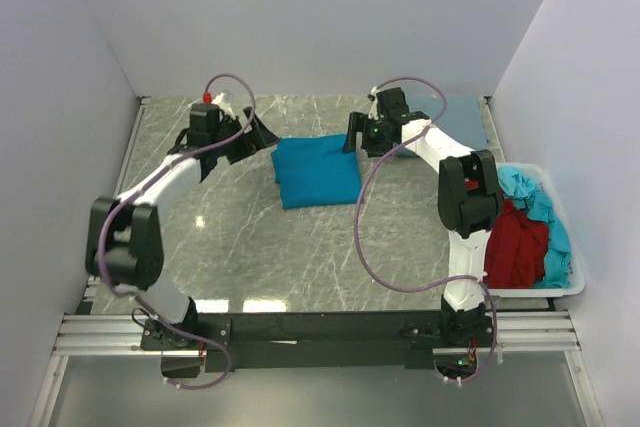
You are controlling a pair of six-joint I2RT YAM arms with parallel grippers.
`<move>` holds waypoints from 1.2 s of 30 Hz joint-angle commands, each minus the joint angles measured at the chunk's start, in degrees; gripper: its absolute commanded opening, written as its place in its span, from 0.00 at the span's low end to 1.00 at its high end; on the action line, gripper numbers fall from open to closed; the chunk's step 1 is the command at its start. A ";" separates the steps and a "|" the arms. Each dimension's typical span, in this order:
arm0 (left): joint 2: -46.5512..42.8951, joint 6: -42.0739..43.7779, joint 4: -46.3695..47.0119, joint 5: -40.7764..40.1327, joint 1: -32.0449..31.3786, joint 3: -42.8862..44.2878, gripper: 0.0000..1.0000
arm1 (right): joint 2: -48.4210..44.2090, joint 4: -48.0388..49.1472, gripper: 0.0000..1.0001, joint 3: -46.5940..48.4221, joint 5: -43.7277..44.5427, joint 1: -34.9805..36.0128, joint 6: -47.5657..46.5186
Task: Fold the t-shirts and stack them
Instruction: Neatly place the folded tshirt to the corner
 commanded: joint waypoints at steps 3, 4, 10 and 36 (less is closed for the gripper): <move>-14.43 -1.07 0.81 -6.89 0.00 -8.52 0.99 | 1.34 -1.13 0.89 0.74 5.84 2.39 -2.80; -17.67 -1.41 0.79 -7.34 0.00 -9.93 0.99 | 1.78 -1.83 0.88 1.09 6.46 2.57 -3.06; -27.53 -4.66 0.44 -9.98 0.00 -18.28 1.00 | 5.99 -5.78 0.80 5.22 13.31 5.03 -4.03; -38.79 -7.04 -3.16 -11.91 0.00 -23.83 0.99 | 11.98 -12.29 0.00 12.87 25.33 15.14 -9.56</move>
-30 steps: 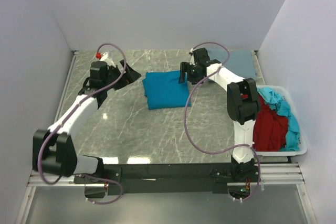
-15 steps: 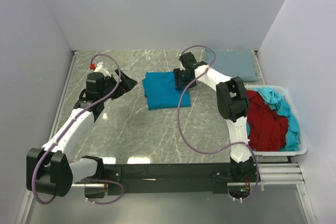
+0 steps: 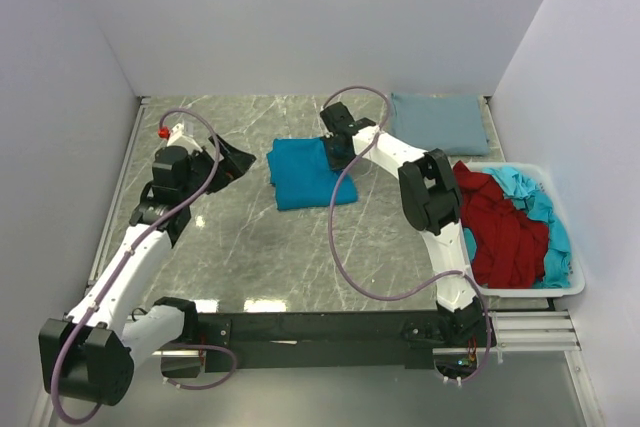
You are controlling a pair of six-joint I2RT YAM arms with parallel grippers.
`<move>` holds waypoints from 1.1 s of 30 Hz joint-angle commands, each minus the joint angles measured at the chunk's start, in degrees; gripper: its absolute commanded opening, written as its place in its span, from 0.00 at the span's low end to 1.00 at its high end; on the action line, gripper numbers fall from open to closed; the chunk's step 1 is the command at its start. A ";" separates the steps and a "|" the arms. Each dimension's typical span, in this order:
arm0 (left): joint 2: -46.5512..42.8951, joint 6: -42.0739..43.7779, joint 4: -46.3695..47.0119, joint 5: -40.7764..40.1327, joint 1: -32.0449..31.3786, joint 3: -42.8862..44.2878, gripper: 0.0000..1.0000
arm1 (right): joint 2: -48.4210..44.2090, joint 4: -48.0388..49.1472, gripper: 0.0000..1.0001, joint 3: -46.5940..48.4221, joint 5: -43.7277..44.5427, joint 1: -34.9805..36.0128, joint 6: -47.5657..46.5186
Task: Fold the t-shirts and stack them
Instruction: Neatly place the folded tshirt to the corner
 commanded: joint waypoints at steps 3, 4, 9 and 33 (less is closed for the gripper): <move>-2.19 0.30 -1.88 -1.81 0.00 -0.77 0.99 | -0.97 -1.25 0.00 1.57 9.35 0.61 -4.21; -2.28 0.39 -2.23 -2.17 0.00 -0.77 0.99 | -1.58 -0.38 0.00 1.40 13.37 0.61 -5.96; -3.85 0.65 -3.99 -4.80 0.00 -0.68 0.99 | -6.76 4.02 0.00 -0.88 24.73 0.35 -13.62; -12.03 0.66 -13.31 -18.86 0.00 2.04 0.99 | -10.11 19.32 0.00 3.33 39.07 -9.06 -31.03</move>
